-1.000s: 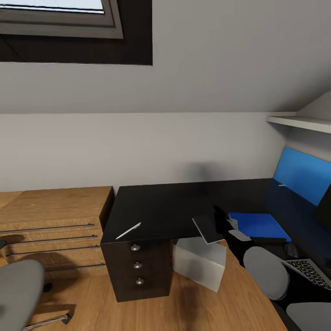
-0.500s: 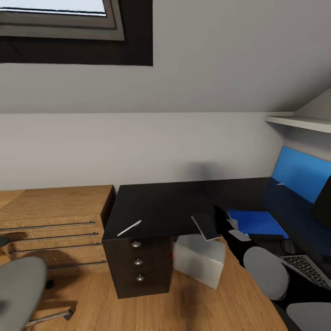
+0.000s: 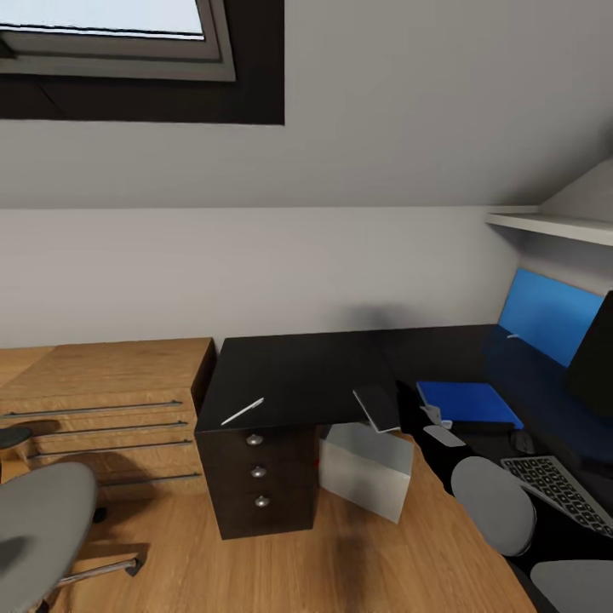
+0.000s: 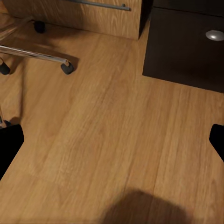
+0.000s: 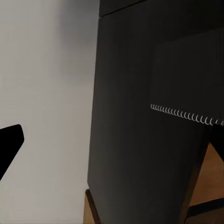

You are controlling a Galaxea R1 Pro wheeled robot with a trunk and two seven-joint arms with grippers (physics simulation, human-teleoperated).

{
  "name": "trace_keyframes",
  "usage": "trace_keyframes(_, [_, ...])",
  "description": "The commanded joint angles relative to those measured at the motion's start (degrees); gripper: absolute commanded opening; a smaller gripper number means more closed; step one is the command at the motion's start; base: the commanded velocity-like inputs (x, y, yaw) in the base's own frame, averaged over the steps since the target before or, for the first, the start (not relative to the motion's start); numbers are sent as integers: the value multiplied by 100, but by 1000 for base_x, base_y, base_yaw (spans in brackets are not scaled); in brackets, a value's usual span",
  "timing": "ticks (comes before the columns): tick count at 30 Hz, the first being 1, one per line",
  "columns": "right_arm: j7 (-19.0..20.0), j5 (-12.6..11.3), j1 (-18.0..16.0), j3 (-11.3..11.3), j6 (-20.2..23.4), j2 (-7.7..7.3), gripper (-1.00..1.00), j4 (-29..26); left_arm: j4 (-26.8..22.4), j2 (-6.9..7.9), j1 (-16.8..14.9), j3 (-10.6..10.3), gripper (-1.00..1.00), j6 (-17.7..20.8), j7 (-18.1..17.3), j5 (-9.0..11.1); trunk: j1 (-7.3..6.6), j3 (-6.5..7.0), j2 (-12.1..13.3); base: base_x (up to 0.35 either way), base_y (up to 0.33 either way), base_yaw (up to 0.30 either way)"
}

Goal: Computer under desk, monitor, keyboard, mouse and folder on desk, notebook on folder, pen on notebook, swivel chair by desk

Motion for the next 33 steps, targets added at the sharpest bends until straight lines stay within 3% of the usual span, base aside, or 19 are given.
trace_keyframes(1, [21, -57, -4, 6, 16, -2, 100, 5, -19, 6, -7, -49, 100, -13, 59, 10, 23, -26, -47, -15, 0, 0])
trace_keyframes(18, [20, -44, -4, 3, -17, -3, 100, 5, -17, 21, -5, -27, 100, 8, 66, 18, 396, -331, -728, -2, 0, 0])
trace_keyframes(21, [17, -42, -4, 1, -25, -2, 100, 5, -16, 31, -3, 63, 100, 10, 63, 19, 462, -385, -849, 0, 0, 0])
trace_keyframes(22, [20, -31, -4, 3, -29, -2, 100, 5, -15, 37, -5, 229, 100, 15, 59, 19, 484, -403, -889, 0, 0, 0])
trace_keyframes(33, [36, -31, -4, 1, -30, 4, 100, 5, -14, 45, -6, 342, 100, 27, 58, 19, 726, -600, -1330, 0, 0, 0])
